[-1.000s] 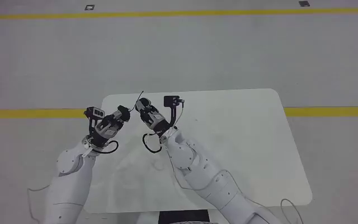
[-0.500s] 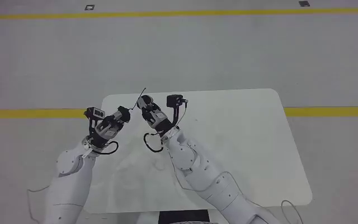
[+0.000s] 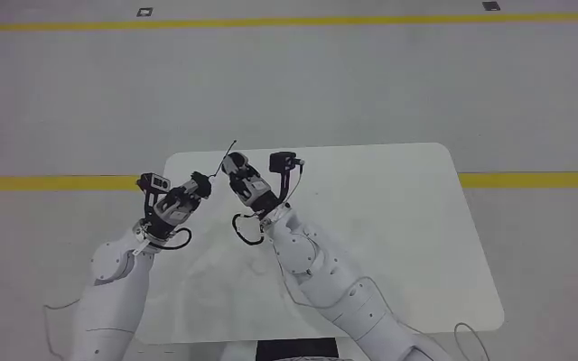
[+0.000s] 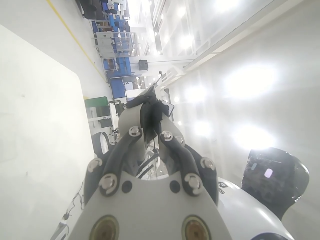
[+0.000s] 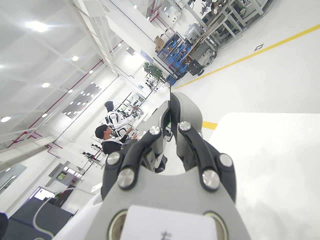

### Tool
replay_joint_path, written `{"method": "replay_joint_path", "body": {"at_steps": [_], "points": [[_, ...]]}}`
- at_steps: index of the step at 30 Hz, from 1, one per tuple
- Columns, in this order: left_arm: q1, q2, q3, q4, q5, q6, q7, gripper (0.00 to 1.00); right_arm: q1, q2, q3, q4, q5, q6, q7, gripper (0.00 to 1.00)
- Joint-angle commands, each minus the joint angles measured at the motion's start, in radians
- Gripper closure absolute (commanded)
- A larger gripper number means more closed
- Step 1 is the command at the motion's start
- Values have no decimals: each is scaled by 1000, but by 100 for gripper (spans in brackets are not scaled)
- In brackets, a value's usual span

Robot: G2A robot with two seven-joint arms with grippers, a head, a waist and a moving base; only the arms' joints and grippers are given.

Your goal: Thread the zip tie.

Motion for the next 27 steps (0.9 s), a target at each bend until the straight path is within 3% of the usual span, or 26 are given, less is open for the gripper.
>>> {"method": "replay_joint_path", "body": {"at_steps": [1,14,27], "points": [[0,0,0,0,0,0,0,100,1,-1,-1,4,4,0,5,100],[-1,0,4,-4,5,5,21,100,1,-1,-1,5,6,3,7,100],[-4,6,16,-4,6,0,46,100,-14,12,3,-36,-124,-33,-40,100]]}}
